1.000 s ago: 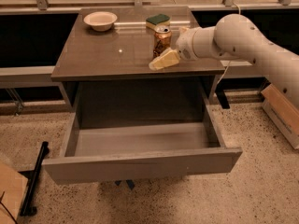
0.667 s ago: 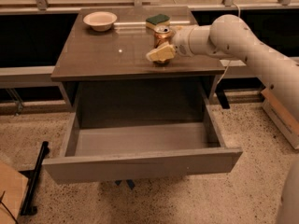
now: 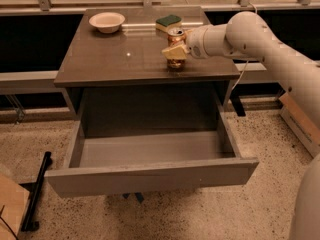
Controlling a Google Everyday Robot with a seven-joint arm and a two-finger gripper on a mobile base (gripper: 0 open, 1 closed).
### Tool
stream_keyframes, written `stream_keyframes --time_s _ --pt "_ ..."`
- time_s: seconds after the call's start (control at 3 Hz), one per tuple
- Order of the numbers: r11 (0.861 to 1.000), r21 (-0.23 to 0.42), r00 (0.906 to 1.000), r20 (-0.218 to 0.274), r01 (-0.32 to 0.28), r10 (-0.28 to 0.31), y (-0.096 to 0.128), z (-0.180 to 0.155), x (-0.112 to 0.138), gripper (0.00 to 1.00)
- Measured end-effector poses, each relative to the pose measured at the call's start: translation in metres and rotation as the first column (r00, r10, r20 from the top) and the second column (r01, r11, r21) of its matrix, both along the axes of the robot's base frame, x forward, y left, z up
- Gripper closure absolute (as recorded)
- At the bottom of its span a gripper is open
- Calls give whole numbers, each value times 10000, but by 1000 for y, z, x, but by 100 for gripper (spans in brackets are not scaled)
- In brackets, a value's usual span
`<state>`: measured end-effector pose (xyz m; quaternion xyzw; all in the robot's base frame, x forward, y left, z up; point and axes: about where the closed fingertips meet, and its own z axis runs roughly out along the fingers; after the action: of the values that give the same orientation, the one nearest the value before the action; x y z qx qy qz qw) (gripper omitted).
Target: Place orange can into top drawer
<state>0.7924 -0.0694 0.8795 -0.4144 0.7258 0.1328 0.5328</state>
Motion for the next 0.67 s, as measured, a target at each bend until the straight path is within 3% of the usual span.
stream_keyframes --time_s 0.33,0.67 --pt "9991 -417 9995 -294 98 -110 -16 10 -38 88" --pt "9964 -830 9970 -762 -168 105 -22 18 -106 100"
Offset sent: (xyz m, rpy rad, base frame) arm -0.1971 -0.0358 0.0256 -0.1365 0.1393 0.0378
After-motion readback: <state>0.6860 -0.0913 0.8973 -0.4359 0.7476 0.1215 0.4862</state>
